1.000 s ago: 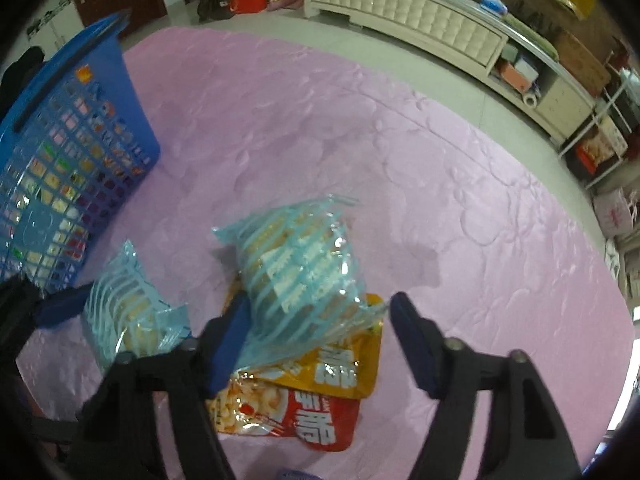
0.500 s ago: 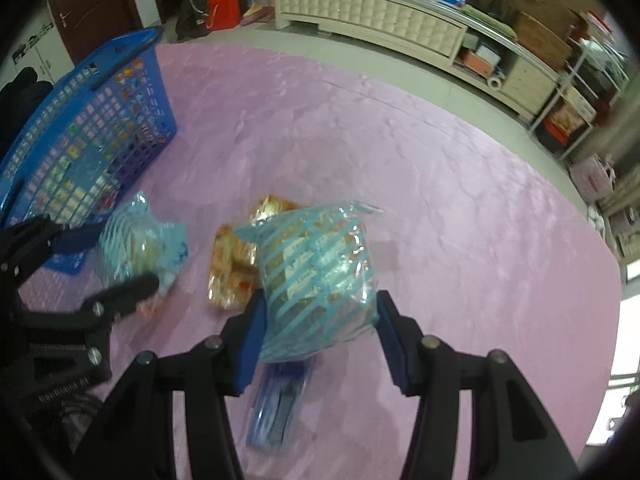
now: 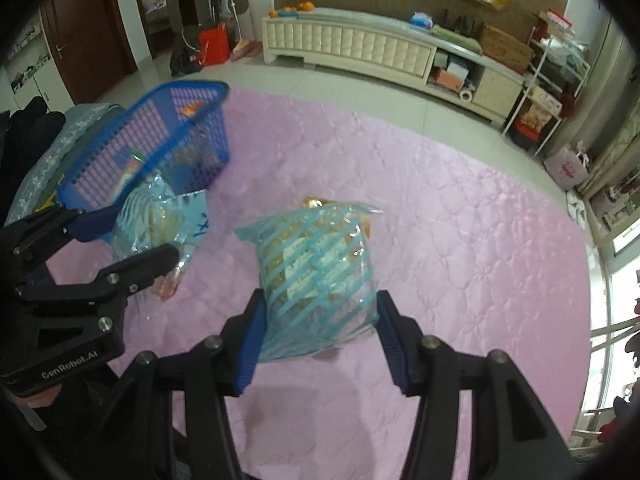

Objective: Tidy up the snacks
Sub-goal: 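Carry both blue striped bags over the blue basket with both tools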

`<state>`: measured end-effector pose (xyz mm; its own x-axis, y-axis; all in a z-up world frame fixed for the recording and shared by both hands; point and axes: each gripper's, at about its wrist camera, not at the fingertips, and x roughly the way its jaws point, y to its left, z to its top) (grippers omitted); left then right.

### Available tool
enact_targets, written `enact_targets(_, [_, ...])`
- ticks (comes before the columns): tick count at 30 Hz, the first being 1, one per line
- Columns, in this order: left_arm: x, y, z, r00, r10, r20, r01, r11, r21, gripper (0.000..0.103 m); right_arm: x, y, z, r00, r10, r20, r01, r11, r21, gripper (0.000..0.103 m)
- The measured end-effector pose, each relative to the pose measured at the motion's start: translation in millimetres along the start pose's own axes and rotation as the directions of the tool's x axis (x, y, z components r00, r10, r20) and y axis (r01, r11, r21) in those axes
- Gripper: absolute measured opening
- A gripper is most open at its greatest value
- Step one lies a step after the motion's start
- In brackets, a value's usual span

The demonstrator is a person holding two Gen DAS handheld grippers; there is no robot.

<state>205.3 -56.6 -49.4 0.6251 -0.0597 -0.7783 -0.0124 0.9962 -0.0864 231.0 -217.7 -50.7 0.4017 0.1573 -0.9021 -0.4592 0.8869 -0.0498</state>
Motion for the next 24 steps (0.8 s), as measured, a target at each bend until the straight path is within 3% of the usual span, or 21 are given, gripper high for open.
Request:
enact_targets(6, [-42.6,29.5,3.9,0.998,0.007,0.066,-0.008,1.000,0.004,0.056,-31.1,25.8,13.6,0.998,-0.007,0.069,0.008,1.000,-0.010,0.058])
enact_targets(12, [-61.4,67.0,11.8,0.995,0.031,0.092,-0.030,1.000,-0.006,0.056,-36.1,51.0,34.1,0.995,0.044,0.095,-0.045,0.999,0.003,0.058])
enact_targets(24, [-52.5,154.2,10.8,0.997,0.064,0.039,-0.060,0.993,-0.098,0.056,1.0,112.0,70.2,0.991,0.114,0.072,-0.112,0.993,-0.034,0.058])
